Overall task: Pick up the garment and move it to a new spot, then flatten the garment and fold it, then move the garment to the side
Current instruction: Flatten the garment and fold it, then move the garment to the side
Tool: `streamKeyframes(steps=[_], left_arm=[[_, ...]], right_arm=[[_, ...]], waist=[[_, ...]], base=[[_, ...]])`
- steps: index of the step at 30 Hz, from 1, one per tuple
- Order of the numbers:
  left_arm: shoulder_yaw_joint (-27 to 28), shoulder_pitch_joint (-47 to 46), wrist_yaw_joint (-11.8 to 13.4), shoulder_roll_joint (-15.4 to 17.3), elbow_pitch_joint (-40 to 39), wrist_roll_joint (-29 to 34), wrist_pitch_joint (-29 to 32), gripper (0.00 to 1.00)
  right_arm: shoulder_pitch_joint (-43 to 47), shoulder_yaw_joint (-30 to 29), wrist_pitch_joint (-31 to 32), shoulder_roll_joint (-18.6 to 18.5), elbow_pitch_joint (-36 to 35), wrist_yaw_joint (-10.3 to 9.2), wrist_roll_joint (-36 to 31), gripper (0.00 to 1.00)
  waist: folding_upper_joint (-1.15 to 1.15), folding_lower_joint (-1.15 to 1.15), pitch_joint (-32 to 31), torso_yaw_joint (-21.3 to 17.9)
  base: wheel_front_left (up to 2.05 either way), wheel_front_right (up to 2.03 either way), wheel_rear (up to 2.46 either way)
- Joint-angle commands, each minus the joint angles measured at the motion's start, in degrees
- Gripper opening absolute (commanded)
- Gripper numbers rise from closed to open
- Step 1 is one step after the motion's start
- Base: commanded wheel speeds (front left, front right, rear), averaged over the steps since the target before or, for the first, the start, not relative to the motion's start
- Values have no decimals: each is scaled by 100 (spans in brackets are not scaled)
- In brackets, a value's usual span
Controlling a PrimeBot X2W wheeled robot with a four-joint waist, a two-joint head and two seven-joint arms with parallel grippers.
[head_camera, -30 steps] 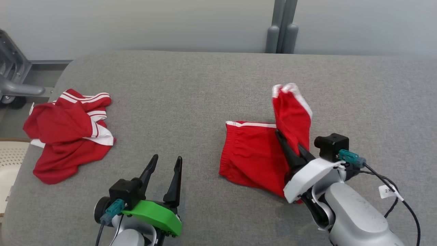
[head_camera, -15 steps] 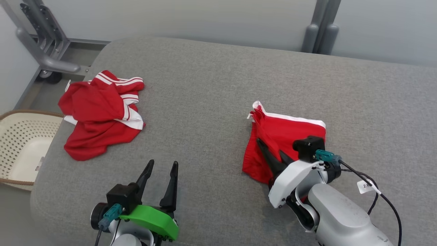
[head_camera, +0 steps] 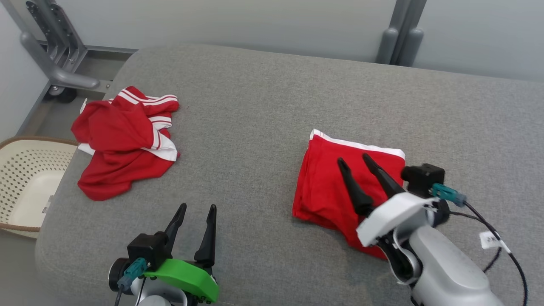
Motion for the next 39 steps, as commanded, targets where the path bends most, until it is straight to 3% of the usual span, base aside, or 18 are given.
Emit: streamKeyframes(steps=[1, 10, 23, 24, 26, 31, 39], left_arm=[[-6, 42, 9, 15, -27, 29, 3, 100], [-78, 25, 9, 15, -16, 73, 3, 100], [-271, -36, 9, 15, -30, 166, 3, 100], [-302, -49, 9, 15, -44, 182, 2, 100], [-322, -68, 9, 15, -60, 188, 2, 100], [-419, -132, 9, 15, -152, 213, 3, 100], [-570, -165, 9, 15, -242, 301, 2, 100]], right_arm=[[326, -309, -17, -124, 14, -3, -29, 100], [880, -1093, -17, -267, 464, -3, -208, 100], [711, -1443, -17, 106, 1447, -3, 171, 100], [678, -1367, -16, 130, 1500, -3, 188, 94], [616, -1200, -15, 149, 1575, -3, 279, 0], [499, -1036, -17, 11, 1489, -3, 417, 0], [594, -1376, -17, -196, 1320, -3, 143, 0]], waist=[[0, 0, -54, -134], [0, 0, -50, -191], [0, 0, 11, 59], [0, 0, 23, 68], [0, 0, 43, 72], [0, 0, 15, -37], [0, 0, -127, -485]], base=[[0, 0, 0], [0, 0, 0], [0, 0, 0], [0, 0, 0], [0, 0, 0], [0, 0, 0], [0, 0, 0]])
